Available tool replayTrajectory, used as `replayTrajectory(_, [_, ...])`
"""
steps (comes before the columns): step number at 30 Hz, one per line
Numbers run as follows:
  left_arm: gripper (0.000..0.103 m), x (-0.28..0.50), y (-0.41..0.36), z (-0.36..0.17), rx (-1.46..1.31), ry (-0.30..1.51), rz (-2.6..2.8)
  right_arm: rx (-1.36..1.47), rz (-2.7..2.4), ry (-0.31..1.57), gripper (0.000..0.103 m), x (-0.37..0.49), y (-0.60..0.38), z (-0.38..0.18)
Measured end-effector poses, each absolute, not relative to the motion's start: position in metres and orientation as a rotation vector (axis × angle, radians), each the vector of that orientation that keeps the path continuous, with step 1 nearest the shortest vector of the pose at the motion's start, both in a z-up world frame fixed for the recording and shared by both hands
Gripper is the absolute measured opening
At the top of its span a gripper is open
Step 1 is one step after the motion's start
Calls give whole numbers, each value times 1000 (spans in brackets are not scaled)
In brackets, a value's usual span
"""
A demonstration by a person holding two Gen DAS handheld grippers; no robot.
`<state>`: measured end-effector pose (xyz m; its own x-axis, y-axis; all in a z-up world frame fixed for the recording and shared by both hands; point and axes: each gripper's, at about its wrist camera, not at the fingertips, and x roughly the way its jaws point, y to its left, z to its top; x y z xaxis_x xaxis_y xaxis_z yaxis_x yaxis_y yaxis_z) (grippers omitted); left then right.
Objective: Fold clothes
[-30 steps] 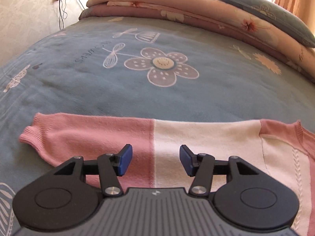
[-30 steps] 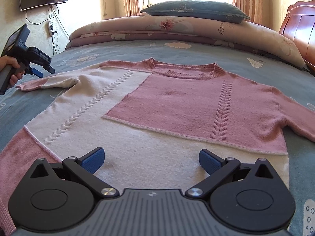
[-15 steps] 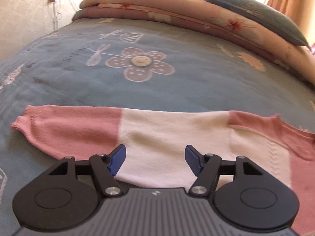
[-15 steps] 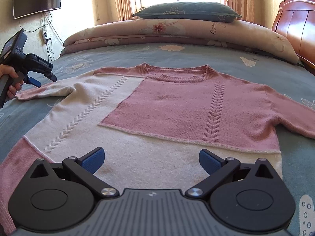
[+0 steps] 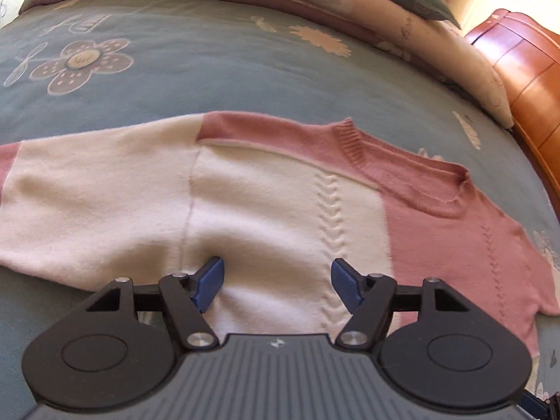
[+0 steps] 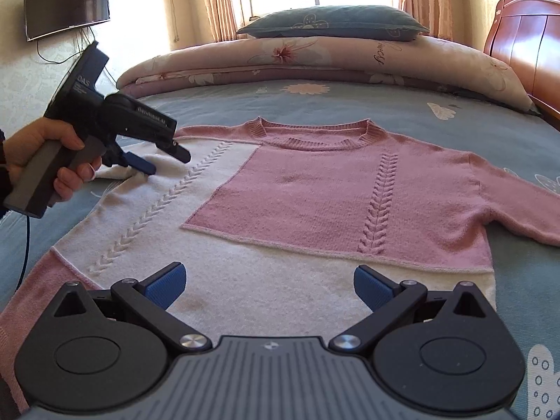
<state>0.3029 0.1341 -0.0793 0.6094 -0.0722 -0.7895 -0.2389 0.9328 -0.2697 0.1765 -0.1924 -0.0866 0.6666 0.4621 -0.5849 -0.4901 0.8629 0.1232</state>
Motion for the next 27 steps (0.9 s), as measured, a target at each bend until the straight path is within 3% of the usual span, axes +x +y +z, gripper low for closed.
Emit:
replayTrajectory(6, [65, 285, 165, -68, -476, 871, 47, -48, 543, 635, 103, 174, -192, -83])
replayTrajectory(11, [73, 283, 160, -51, -515, 841, 0, -42, 540, 638, 103, 175, -192, -83])
replayTrajectory(16, [74, 283, 146, -71, -475, 921, -2, -40, 533, 639, 103, 176, -193, -83])
replayTrajectory(20, [65, 270, 154, -71, -460, 917, 61, -38, 527, 636, 103, 177, -194, -82])
replayTrajectory(27, [74, 242, 144, -48, -454, 877, 16, -34, 539, 612, 103, 172, -195, -75])
